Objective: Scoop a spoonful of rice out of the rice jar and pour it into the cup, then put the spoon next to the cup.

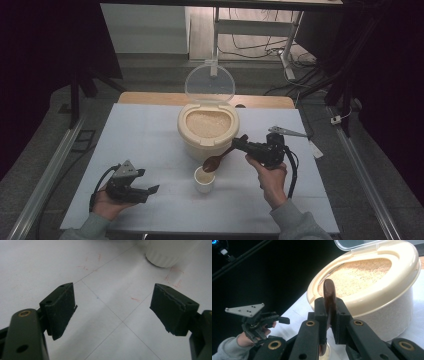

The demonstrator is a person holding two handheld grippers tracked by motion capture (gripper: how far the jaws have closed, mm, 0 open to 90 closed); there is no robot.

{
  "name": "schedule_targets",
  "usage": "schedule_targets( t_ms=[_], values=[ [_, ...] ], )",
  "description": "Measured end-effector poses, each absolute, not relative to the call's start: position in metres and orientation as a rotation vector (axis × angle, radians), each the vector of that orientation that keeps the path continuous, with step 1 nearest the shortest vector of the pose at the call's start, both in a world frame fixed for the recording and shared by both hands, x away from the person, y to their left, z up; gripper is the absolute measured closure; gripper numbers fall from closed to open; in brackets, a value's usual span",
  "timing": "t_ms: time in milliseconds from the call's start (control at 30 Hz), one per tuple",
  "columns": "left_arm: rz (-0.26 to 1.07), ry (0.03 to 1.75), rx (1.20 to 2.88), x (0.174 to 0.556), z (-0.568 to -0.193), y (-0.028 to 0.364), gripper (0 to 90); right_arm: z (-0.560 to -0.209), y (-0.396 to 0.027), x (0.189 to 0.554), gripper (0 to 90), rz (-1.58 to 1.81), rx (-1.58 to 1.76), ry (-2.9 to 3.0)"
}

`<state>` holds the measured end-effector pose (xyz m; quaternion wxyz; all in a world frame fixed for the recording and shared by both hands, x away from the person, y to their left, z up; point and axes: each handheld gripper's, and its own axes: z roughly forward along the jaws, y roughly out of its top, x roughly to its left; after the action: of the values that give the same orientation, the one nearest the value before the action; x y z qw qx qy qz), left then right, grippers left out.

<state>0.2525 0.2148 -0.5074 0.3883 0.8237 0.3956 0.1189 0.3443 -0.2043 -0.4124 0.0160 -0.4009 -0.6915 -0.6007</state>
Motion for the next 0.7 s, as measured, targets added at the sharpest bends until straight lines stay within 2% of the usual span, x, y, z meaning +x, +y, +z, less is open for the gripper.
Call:
schedule_targets(
  t_ms=[400, 700],
  values=[
    [0.307, 1.009, 2.089, 0.252, -0.507, 0.215, 20.3, -0.391, -0.24, 0.336, 83.2, -1.897, -1.238, -2.153],
    [0.306, 1.009, 2.091, 0.253, -0.507, 0.215, 20.3, -0.395, -0.256, 0.336, 83.2, -1.808, -1.252, -2.188]
  ],
)
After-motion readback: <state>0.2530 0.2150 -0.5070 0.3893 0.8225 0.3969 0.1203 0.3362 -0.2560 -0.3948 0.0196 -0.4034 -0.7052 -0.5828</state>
